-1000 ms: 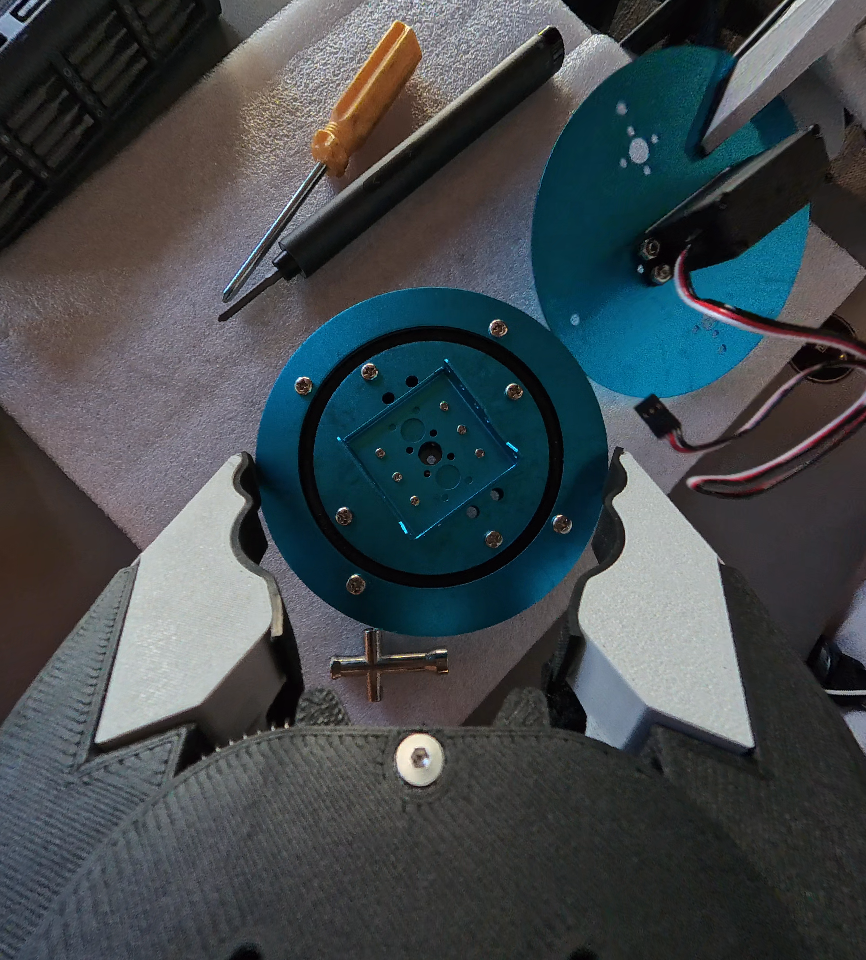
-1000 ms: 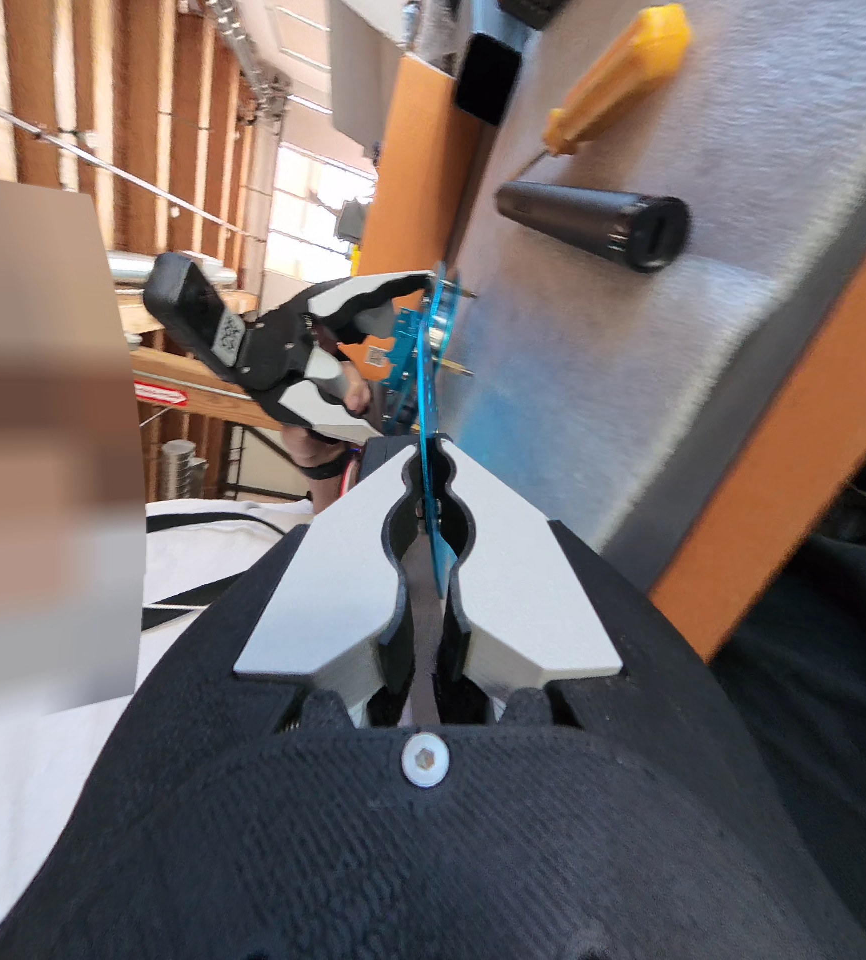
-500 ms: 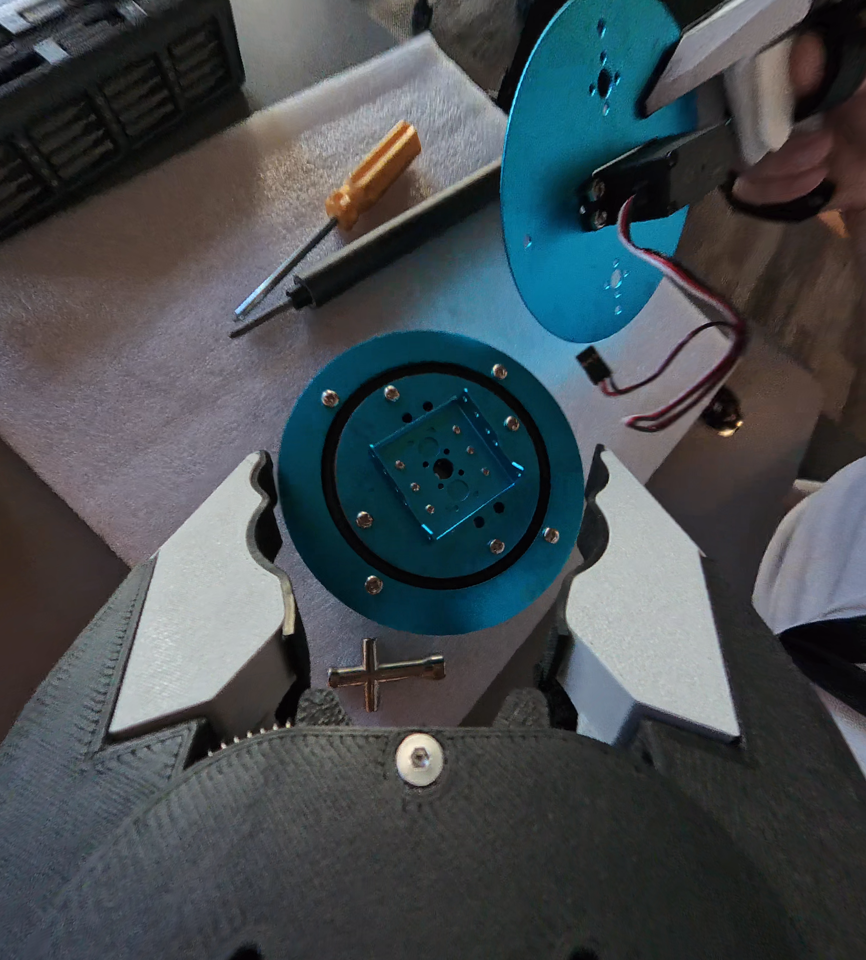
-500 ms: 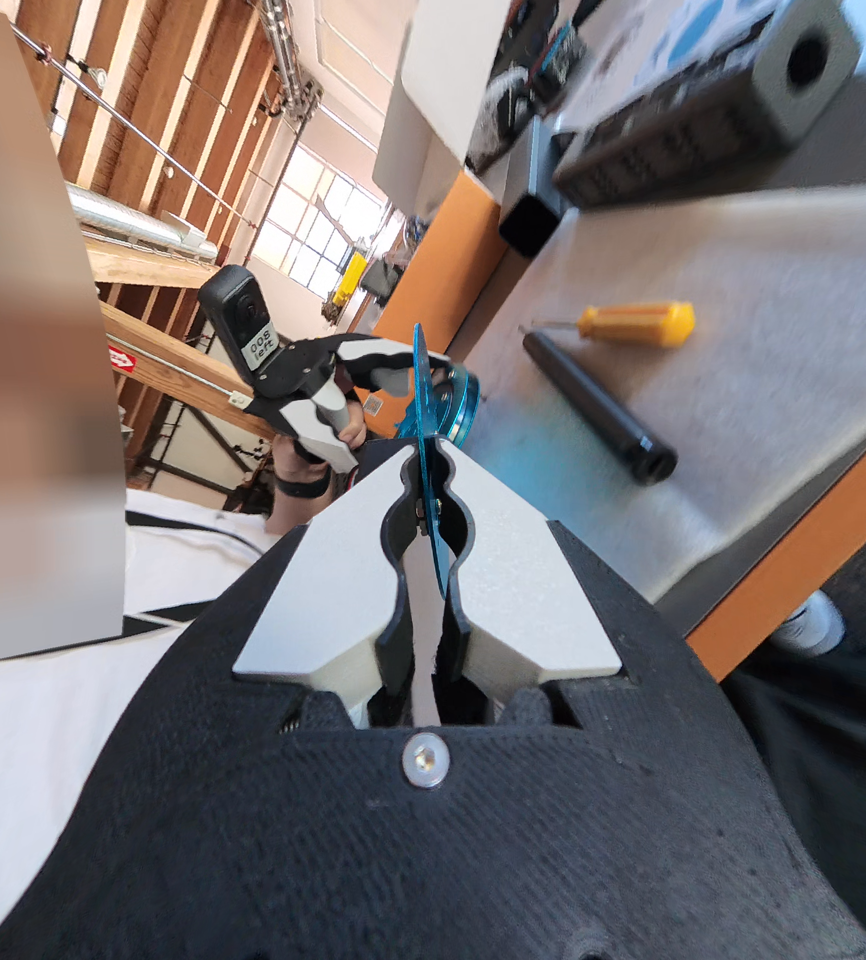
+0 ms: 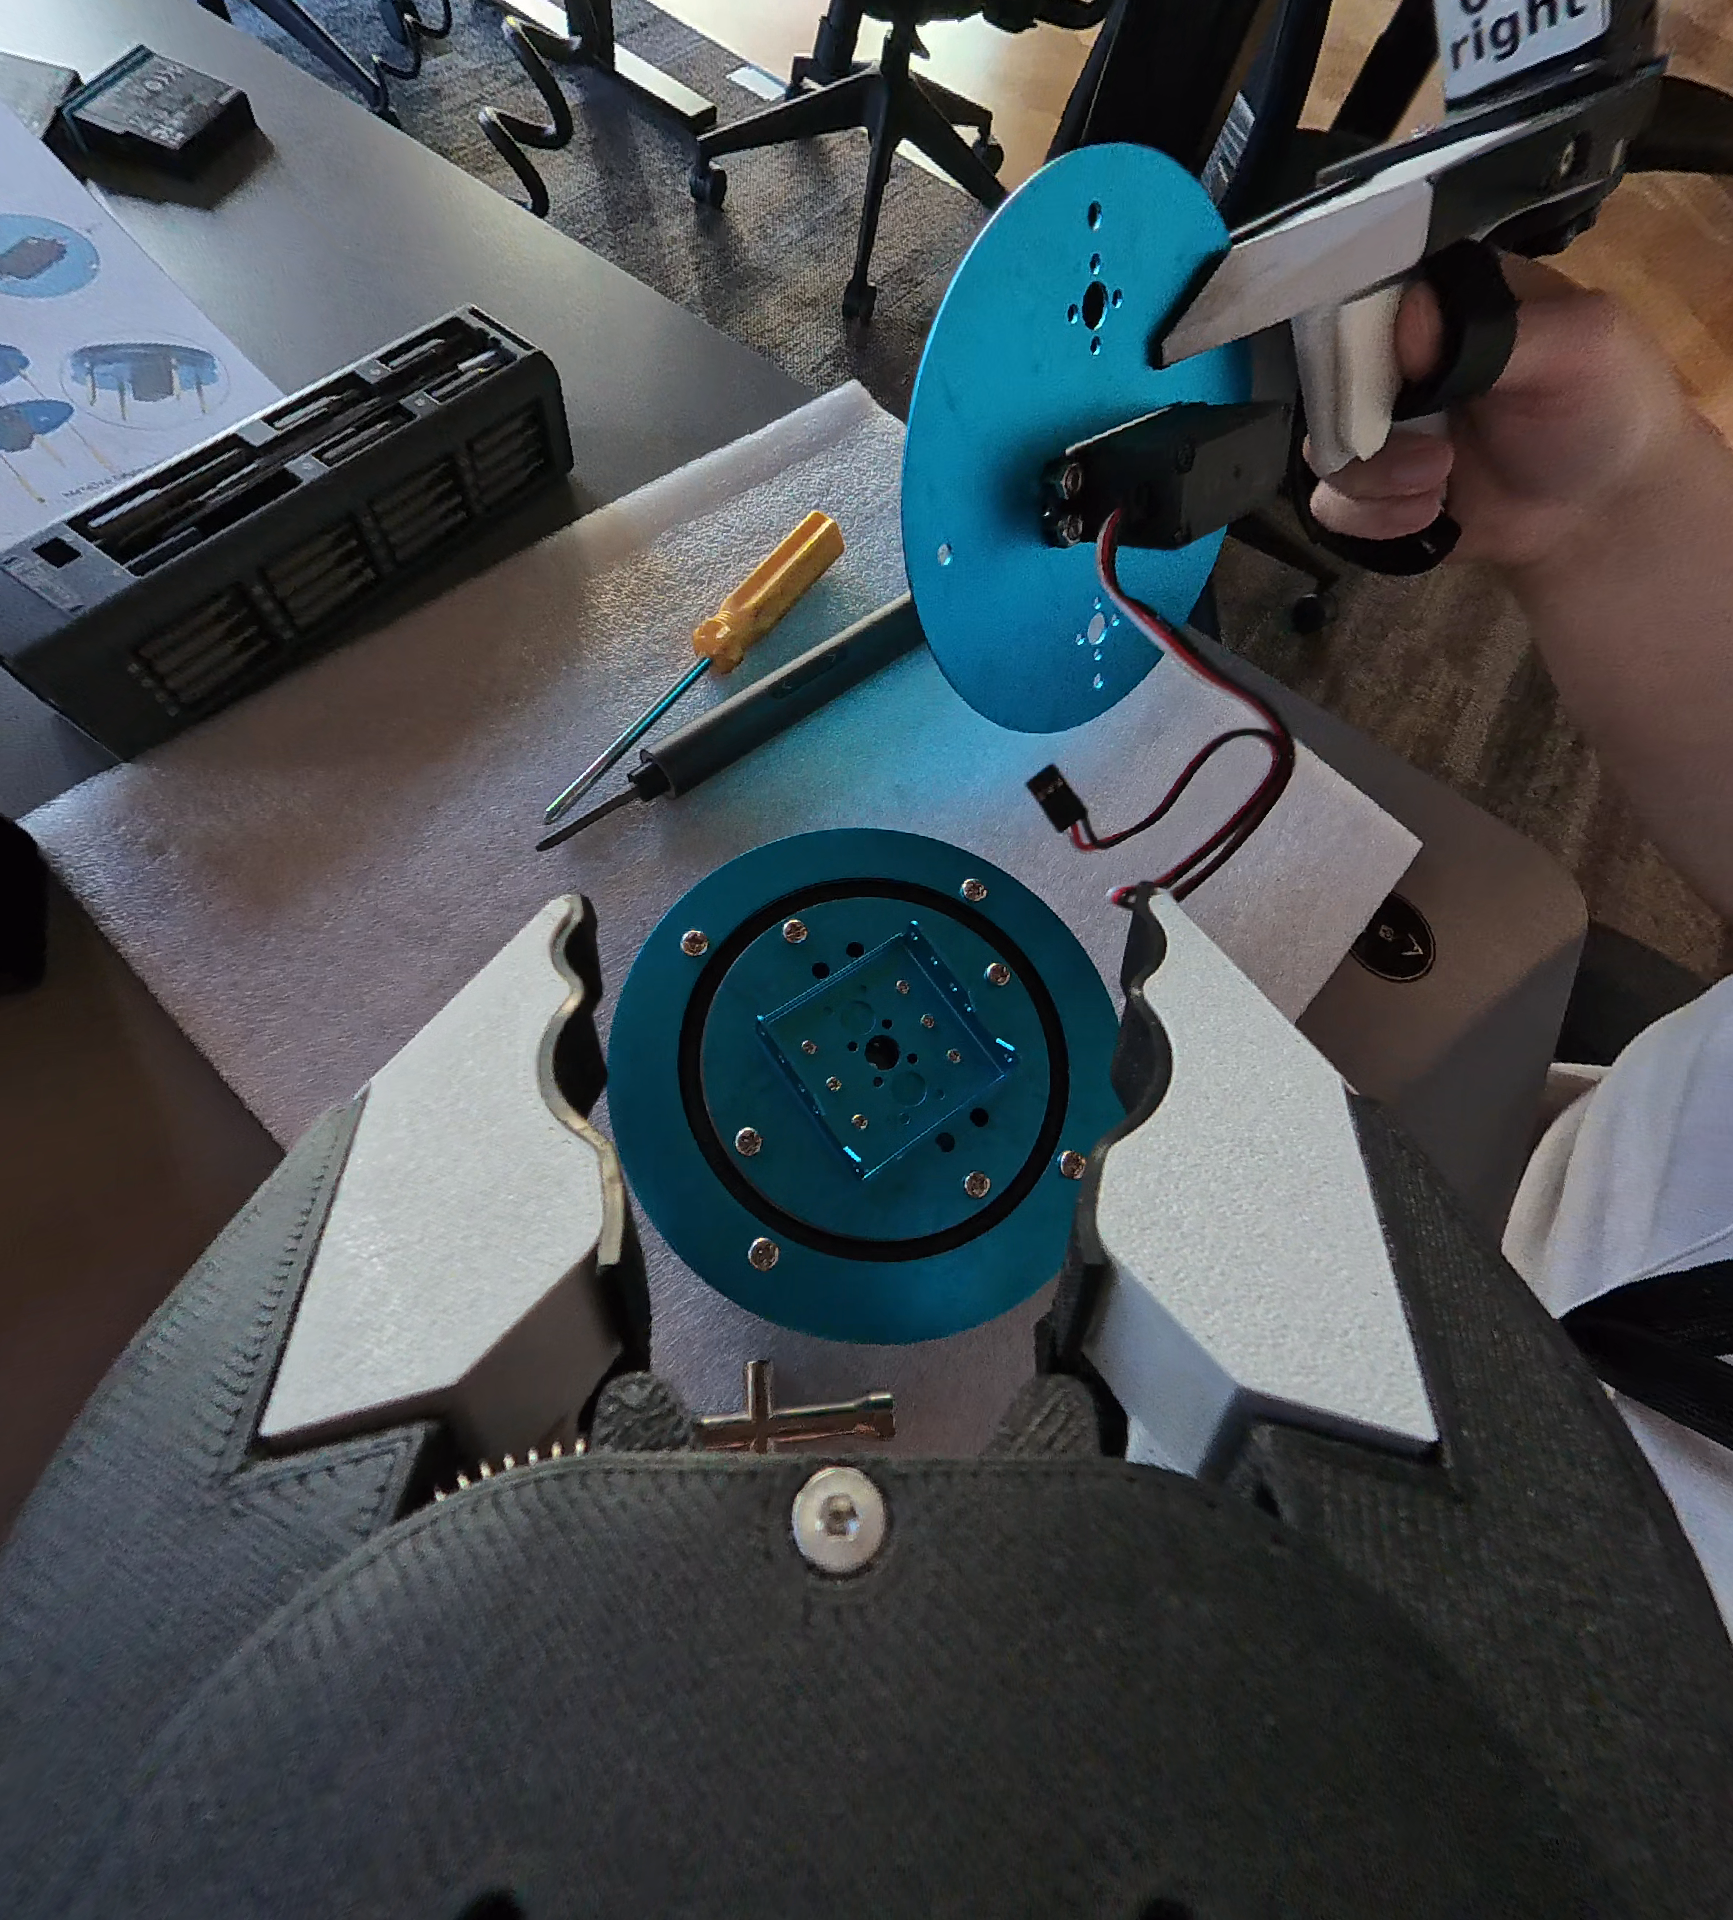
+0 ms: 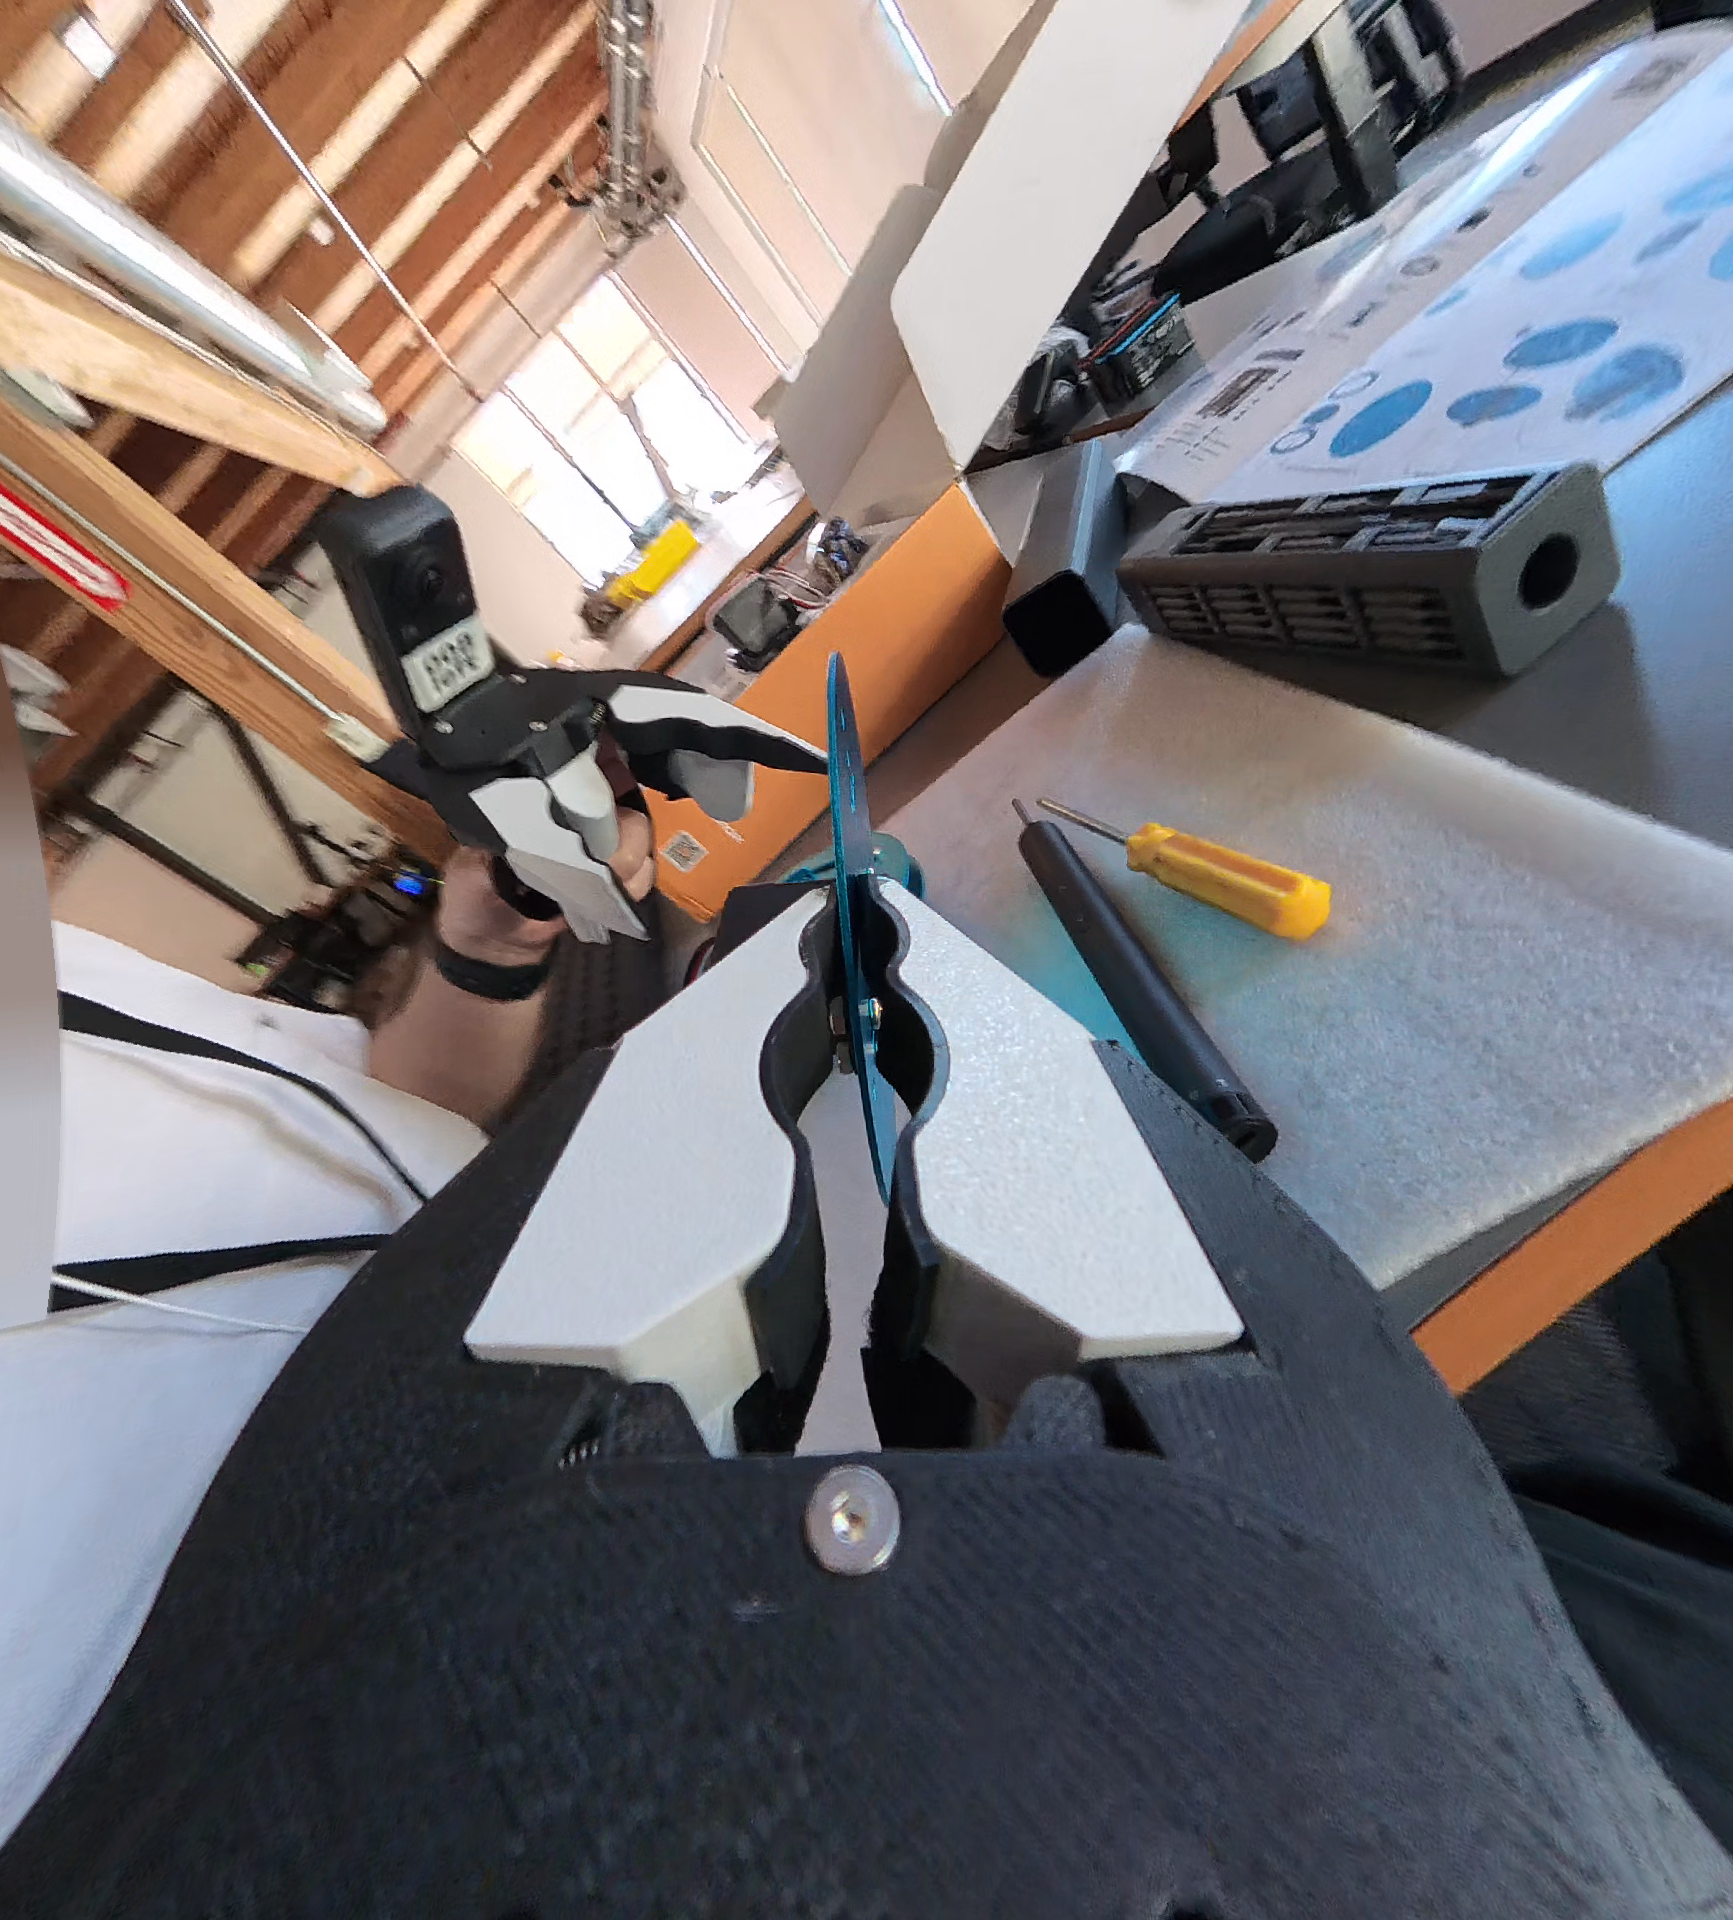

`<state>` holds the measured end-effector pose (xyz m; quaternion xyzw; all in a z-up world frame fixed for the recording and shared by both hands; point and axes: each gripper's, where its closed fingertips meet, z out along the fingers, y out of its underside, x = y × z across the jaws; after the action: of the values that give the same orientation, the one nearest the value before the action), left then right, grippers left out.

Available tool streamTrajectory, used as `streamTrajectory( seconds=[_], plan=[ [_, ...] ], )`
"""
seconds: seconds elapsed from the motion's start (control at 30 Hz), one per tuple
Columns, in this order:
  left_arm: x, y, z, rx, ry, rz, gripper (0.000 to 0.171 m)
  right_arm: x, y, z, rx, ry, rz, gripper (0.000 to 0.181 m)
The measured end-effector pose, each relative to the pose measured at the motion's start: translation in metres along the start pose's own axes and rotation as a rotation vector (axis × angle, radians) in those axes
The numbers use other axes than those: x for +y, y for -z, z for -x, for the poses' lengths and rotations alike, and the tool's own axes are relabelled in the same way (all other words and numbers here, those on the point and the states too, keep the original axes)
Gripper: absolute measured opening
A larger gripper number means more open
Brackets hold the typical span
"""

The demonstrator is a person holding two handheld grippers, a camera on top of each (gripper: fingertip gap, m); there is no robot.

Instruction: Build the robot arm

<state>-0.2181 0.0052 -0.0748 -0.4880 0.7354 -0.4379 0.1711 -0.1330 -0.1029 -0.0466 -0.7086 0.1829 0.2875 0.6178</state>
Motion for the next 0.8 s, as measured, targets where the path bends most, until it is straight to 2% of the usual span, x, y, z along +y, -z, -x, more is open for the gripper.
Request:
streamTrajectory(
  seconds=[0.23,0.4,0.57,0.8],
  plan=[
    [-0.001,-0.004,0.000,0.004,-0.017,0.009,0.099,-0.003,-0.003,0.010,0.119,0.261,0.041,0.000],
    [-0.002,-0.004,0.002,0.009,-0.010,0.000,0.099,0.002,-0.007,0.013,0.173,0.372,0.103,0.000],
    [0.004,-0.007,0.003,0.012,-0.010,0.017,0.098,0.012,-0.012,0.017,0.182,0.425,0.129,0.000],
    [0.003,-0.009,0.002,0.024,-0.017,0.009,0.097,0.019,-0.010,0.015,0.196,0.410,0.134,0.000]
  ],
)
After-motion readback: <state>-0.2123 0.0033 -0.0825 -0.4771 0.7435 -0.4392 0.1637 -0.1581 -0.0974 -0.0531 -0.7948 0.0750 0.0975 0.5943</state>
